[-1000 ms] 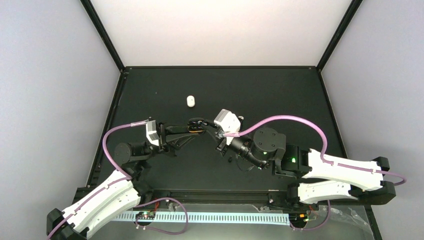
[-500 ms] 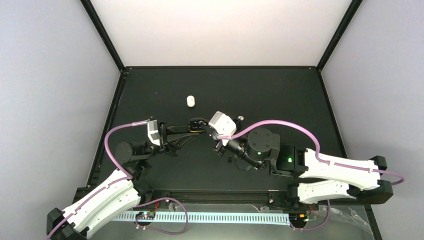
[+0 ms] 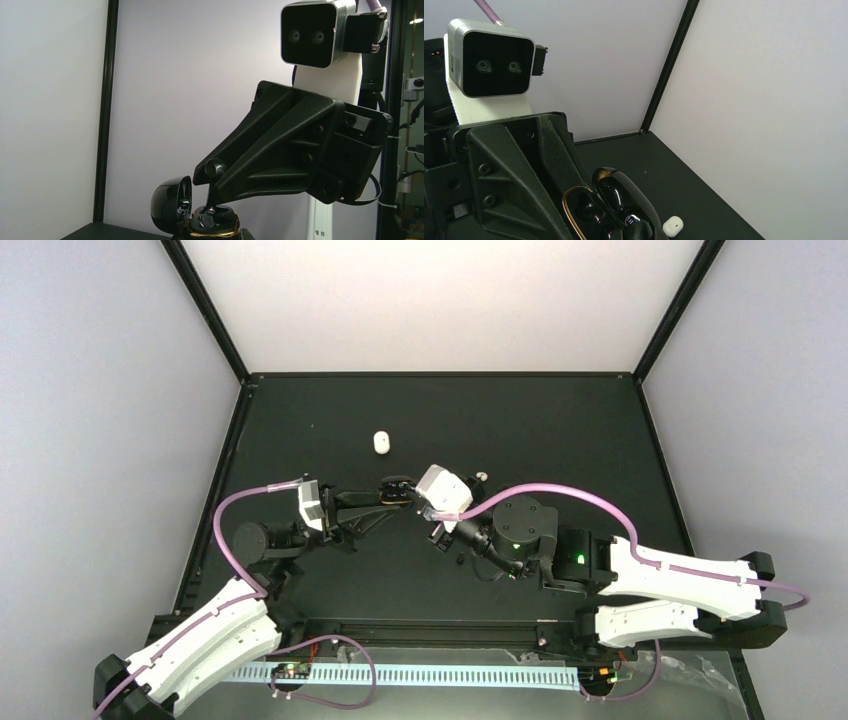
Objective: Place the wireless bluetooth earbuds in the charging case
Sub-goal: Place the earbud in the charging case.
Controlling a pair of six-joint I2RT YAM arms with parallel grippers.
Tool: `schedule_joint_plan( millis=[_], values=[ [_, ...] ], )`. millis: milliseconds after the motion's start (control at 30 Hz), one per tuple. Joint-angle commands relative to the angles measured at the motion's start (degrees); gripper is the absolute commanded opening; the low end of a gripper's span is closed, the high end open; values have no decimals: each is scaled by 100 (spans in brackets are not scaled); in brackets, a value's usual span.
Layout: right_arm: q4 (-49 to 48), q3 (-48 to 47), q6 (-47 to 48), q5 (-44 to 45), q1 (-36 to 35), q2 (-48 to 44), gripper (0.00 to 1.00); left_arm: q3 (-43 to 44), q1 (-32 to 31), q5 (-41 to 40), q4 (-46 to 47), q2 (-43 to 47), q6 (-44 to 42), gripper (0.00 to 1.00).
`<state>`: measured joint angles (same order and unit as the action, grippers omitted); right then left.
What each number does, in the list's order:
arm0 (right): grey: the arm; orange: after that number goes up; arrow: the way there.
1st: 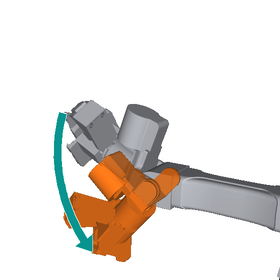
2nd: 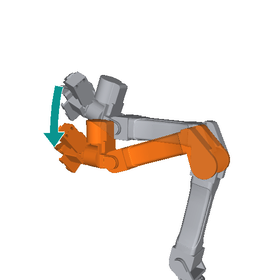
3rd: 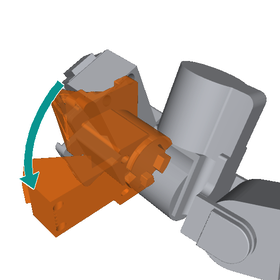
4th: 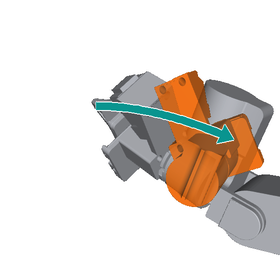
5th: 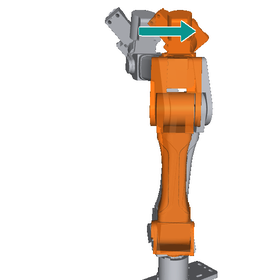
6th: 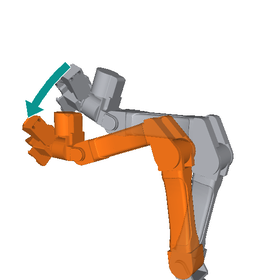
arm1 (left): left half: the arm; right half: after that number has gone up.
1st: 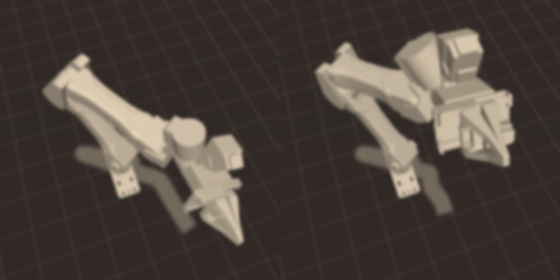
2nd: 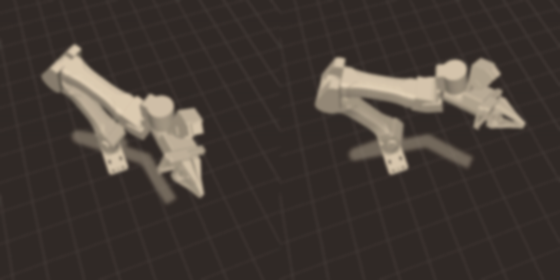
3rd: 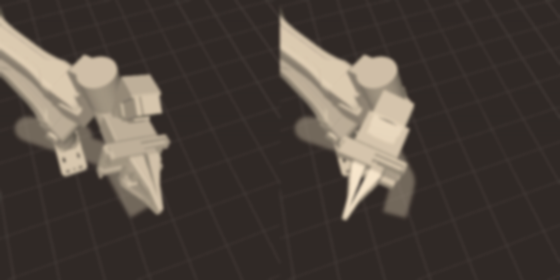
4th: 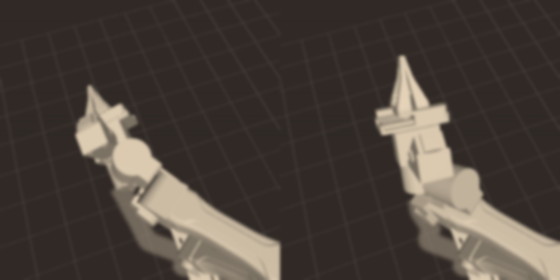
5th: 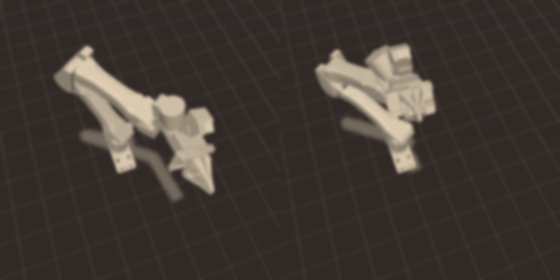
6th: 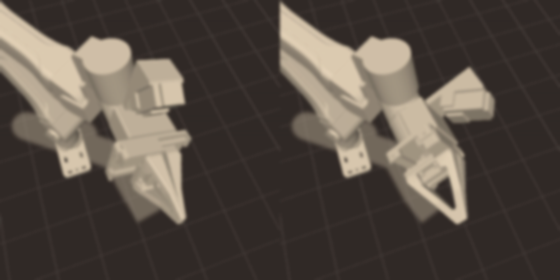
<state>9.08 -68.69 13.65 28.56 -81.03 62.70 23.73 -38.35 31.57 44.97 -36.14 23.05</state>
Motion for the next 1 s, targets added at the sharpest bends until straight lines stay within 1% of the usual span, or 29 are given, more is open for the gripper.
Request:
schedule_joint_plan(
  millis=[0, 300, 967],
  values=[
    [141, -121, 82, 198, -20, -94, 1, 18, -38, 67, 28, -18, -114, 2],
    [132, -111, 51, 212, -22, -179, 1, 1, -45, 90, -102, -63, -203, 2],
    [413, -84, 25, 217, -18, -18, 1, 44, -41, 112, -50, 17, -169, 2]
  ],
)
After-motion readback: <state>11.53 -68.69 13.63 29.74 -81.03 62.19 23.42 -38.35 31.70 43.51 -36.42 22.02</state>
